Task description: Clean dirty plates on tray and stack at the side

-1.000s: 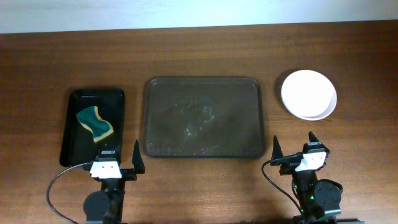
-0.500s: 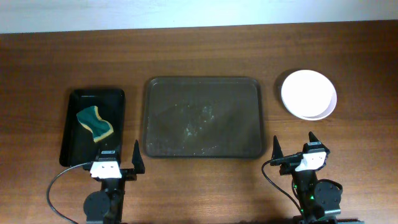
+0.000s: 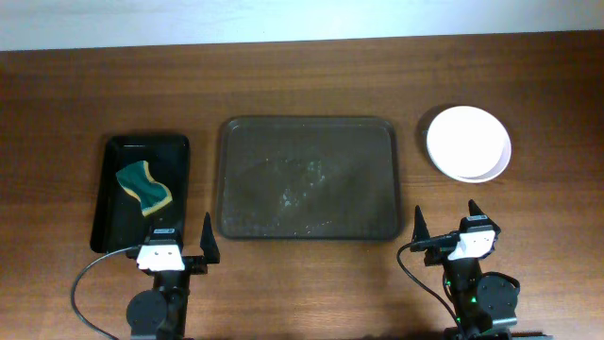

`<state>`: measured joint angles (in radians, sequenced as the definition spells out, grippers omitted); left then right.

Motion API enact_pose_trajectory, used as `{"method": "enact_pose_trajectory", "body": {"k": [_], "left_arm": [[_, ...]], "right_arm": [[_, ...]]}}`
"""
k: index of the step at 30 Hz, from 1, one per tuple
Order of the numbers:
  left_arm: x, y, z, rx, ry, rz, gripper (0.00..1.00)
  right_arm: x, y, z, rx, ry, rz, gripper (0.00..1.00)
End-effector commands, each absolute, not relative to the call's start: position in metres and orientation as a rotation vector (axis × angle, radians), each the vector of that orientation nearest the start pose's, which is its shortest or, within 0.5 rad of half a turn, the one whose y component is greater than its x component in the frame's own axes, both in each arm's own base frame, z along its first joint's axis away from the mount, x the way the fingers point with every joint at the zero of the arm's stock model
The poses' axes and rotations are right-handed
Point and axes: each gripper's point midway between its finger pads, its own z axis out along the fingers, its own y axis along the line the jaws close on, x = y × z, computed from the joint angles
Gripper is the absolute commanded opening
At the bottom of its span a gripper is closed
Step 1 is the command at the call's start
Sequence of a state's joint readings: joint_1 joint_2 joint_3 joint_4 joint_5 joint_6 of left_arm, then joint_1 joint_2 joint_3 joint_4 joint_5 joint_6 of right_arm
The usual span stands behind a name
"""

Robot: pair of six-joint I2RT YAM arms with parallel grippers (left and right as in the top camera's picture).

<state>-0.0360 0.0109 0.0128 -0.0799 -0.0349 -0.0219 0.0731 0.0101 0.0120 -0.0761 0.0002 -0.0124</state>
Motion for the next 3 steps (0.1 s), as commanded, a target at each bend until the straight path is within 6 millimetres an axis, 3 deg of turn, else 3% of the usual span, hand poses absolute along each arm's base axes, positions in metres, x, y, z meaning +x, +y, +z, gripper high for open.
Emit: {"method": "enact_pose_trajectory", "body": {"k": [1, 3], "left_arm": [[0.2459, 0.0013, 0.1567, -0.019, 1.648, 0.014, 0.99], [0.2458, 0.0013, 0.1569, -0.019, 1.648, 0.014, 1.0]], "right_arm": [[0.2453, 0.0176, 0.1553, -0.073, 1.649, 0.037, 0.98], [0.2453, 0.0176, 0.1553, -0.073, 1.649, 0.037, 0.98]]}}
